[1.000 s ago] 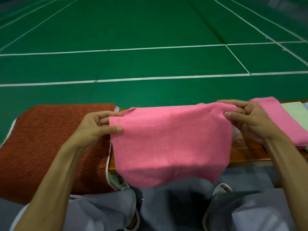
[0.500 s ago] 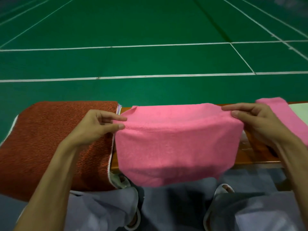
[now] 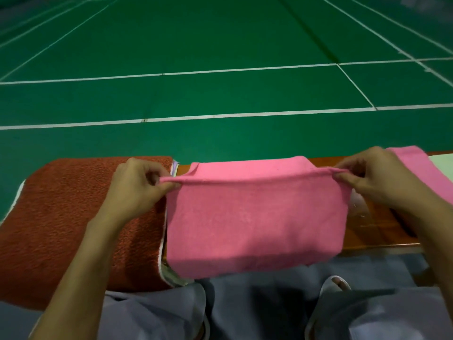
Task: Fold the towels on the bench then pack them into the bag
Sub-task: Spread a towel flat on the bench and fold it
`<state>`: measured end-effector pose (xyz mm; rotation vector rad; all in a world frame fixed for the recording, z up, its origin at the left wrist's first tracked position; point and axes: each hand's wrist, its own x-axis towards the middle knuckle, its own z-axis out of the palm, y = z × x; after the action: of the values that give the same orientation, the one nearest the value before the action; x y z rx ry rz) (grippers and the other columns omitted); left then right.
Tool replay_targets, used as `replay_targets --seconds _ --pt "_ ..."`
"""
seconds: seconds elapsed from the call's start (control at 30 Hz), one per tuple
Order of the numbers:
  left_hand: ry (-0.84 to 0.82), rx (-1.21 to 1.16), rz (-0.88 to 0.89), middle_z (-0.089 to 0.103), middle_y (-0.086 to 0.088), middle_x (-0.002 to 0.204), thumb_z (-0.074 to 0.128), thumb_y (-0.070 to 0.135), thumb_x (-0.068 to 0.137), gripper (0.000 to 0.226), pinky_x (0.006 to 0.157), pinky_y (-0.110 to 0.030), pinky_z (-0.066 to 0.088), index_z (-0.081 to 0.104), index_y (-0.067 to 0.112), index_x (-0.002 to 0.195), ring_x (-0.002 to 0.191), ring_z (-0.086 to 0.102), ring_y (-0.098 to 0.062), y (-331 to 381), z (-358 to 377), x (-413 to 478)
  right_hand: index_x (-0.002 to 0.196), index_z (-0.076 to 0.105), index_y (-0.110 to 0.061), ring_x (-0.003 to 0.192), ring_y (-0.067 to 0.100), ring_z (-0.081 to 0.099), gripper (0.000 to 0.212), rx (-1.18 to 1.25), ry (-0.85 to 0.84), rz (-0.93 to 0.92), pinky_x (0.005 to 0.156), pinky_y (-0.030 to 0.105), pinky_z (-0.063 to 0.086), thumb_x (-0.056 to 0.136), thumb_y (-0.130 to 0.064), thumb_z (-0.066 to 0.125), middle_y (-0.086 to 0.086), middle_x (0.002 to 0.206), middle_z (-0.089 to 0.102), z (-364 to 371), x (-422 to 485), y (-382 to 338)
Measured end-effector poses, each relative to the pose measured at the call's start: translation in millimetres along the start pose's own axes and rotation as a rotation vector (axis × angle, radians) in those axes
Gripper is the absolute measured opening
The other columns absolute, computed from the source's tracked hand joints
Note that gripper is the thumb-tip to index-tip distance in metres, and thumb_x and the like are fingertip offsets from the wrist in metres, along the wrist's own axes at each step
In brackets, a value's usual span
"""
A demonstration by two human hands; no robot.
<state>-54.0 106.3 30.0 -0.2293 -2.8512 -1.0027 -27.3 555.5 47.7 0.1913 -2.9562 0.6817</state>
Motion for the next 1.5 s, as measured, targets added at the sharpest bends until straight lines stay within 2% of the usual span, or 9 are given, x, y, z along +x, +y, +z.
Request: replay_targets --seconds 0.23,0.53,0.7,0.93,1.1,1.2,1.33,1.43,1.5 --pt "0.183 -0.704 0.027 0.078 -0.004 0.074 0.070 0.002 0.094 0.020 0.060 -0.028 0.061 0.058 0.017 0.089 0.062 0.074 -0.015 34.9 -10.3 59.5 0.092 0.063 -0.017 0.047 0.012 0.066 0.020 0.467 0.379 0.019 0.044 0.022 0.052 0.102 -0.004 0.051 -0.007 0.065 0.074 -21.2 66.4 -25.2" --pt "0.421 -0.673 0.318 0.075 0.018 0.081 0.084 0.002 0.079 0.032 0.082 -0.025 0.054 0.065 -0.008 0.101 0.078 0.065 -0.001 42.8 -44.3 34.3 0.107 0.067 -0.002 0.089 0.027 0.077 0.013 0.855 0.584 -0.160 0.083 0.033 0.061 0.096 -0.008 0.067 -0.005 0.084 0.079 -60.7 36.3 -40.0" --pt "-0.051 -0.610 0.169 0.076 -0.001 0.074 0.083 0.000 0.063 0.018 0.072 -0.019 0.054 0.070 -0.003 0.075 0.070 0.068 -0.012 18.3 -35.8 -13.7 0.089 0.082 -0.012 0.079 0.028 0.075 0.023 0.862 0.099 -0.134 0.080 0.034 0.061 0.079 -0.033 0.085 0.014 0.084 0.078 -37.8 -15.3 1.7" --pt "-0.950 0.017 -0.195 0.073 -0.012 0.067 0.096 0.007 0.065 0.021 0.057 -0.025 0.048 0.077 0.017 0.065 0.058 0.063 -0.013 -9.7 -6.6 -27.1 0.089 0.084 -0.014 0.084 0.027 0.075 0.006 0.408 -0.962 0.126 0.073 0.031 0.057 0.085 -0.014 0.080 0.012 0.091 0.079 1.4 -35.3 17.7" --pt "-1.152 0.187 -0.406 0.077 -0.010 0.076 0.091 0.020 0.074 0.013 0.052 -0.021 0.049 0.079 0.019 0.079 0.057 0.070 -0.016 12.6 9.6 -26.2 0.106 0.080 -0.020 0.080 0.029 0.077 0.018 0.187 -1.139 0.279 0.066 0.026 0.057 0.089 -0.022 0.079 0.010 0.091 0.079 9.8 -30.0 10.0" --pt "-0.864 0.054 -0.242 0.072 -0.003 0.062 0.086 0.040 0.080 0.025 0.049 -0.021 0.045 0.080 0.016 0.079 0.048 0.061 -0.012 18.6 11.2 -23.4 0.102 0.081 -0.023 0.059 0.020 0.070 0.015 0.212 -1.017 0.272 0.055 0.026 0.053 0.089 -0.028 0.078 0.011 0.077 0.077 6.4 -29.0 2.5" --pt "-0.081 0.147 0.073 0.077 0.007 0.102 0.065 0.059 0.092 0.038 0.079 -0.030 0.054 0.076 0.027 0.111 0.090 0.068 -0.008 15.1 55.5 -15.6 0.096 0.081 -0.018 0.072 0.018 0.072 0.017 0.241 -0.164 0.116 0.074 0.039 0.059 0.095 -0.032 0.071 0.006 0.084 0.078 57.5 -16.3 -12.3" --pt "-0.172 0.295 0.152 0.031 0.000 0.165 0.039 0.065 0.100 0.068 0.123 -0.050 0.027 0.036 0.030 0.158 0.153 0.026 -0.023 16.0 105.6 -19.0 0.157 0.039 -0.026 0.151 0.032 0.032 0.066 -0.088 -0.167 -0.019 0.121 0.053 0.029 0.099 -0.057 0.038 0.012 0.163 0.033 119.1 -9.8 -41.5" --pt "-0.265 0.394 0.157 -0.003 0.002 0.171 0.020 0.072 0.099 0.074 0.128 -0.051 0.006 0.009 0.036 0.164 0.158 -0.007 -0.021 17.1 133.3 -25.4 0.163 0.002 -0.036 0.156 0.028 -0.014 0.070 -0.230 -0.277 -0.055 0.126 0.058 0.001 0.101 -0.064 0.018 0.004 0.170 -0.012 149.1 -12.4 -51.1"
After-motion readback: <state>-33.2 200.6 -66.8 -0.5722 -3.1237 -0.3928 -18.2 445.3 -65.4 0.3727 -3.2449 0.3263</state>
